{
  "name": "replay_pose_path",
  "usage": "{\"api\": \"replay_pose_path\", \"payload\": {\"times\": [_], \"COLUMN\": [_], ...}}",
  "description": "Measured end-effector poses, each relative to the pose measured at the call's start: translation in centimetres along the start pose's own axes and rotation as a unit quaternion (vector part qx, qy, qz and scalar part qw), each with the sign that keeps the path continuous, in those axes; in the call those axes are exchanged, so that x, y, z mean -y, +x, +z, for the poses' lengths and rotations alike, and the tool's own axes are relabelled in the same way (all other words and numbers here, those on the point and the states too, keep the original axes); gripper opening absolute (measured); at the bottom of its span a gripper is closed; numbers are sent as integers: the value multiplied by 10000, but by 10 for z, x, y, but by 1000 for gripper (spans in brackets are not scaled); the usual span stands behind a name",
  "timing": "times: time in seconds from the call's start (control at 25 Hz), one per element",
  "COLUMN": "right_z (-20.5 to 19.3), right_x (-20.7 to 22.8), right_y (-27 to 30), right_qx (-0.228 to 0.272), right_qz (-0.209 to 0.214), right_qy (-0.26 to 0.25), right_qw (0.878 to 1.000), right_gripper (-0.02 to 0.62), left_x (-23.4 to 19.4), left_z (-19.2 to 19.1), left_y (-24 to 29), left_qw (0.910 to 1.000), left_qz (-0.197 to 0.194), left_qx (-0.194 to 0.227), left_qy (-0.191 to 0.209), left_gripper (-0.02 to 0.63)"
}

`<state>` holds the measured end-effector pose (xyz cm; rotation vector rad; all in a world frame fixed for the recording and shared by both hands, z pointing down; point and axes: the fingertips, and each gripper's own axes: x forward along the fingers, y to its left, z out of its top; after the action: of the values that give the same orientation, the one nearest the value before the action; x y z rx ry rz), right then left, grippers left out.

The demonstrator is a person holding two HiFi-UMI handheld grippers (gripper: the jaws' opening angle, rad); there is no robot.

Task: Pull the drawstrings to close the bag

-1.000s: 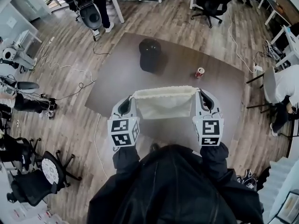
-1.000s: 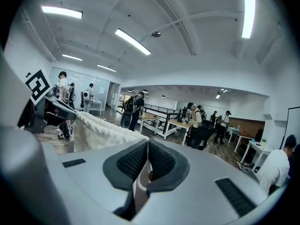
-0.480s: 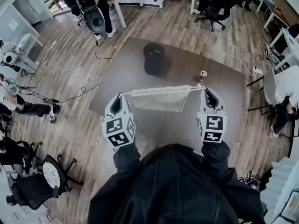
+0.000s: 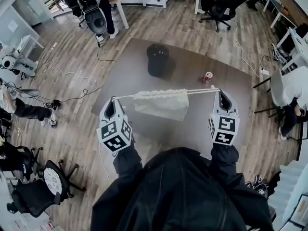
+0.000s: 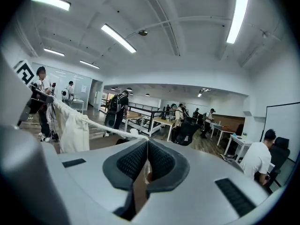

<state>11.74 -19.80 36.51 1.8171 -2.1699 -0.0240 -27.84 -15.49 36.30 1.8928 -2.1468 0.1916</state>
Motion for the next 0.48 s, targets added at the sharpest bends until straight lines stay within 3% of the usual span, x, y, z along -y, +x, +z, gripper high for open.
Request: {"api": "replay_pose_path", "payload": {"times": [0.48], "right_z": [-27], "right_x": [30], "right_y": [-9], "right_qx": [-310], "right_qz": [-428], "right_qy": [165], "right_qw": [9985], "right_gripper": [29], "left_x": [-33], "left_z": [-5], "left_y": [-1], "left_qw": [9991], "left_qz": [364], "left_qx": [-28], "left_qy": [-212], "left_gripper": [34]}}
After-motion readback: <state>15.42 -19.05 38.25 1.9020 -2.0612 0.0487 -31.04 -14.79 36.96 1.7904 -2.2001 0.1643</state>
